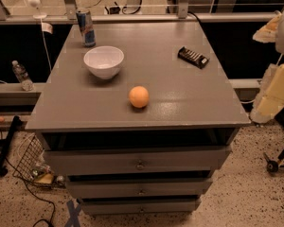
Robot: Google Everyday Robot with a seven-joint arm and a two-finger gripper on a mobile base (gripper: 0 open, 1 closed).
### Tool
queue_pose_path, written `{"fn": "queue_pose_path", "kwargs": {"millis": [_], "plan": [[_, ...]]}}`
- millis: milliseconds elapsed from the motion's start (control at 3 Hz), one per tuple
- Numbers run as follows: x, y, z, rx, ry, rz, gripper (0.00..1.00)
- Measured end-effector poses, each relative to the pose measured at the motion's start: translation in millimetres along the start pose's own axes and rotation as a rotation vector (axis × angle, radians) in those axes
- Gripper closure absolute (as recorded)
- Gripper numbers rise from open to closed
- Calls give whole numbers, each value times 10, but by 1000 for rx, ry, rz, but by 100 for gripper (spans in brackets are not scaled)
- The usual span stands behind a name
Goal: Move rxbar chocolate near orange
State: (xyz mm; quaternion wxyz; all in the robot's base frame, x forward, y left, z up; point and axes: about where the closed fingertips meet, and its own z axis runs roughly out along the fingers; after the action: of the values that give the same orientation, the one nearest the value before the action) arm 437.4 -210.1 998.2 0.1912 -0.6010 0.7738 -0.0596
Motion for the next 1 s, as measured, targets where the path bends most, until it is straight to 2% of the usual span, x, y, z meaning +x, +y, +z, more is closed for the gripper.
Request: {"fn": "queue_pose_path", "kwargs": {"millis": [333,667,1000], "plan": [[0,0,-1,0,0,0,0],[12,-135,54,2,-43,13,0],[115,-554,235,-5,-161,61,0]]}}
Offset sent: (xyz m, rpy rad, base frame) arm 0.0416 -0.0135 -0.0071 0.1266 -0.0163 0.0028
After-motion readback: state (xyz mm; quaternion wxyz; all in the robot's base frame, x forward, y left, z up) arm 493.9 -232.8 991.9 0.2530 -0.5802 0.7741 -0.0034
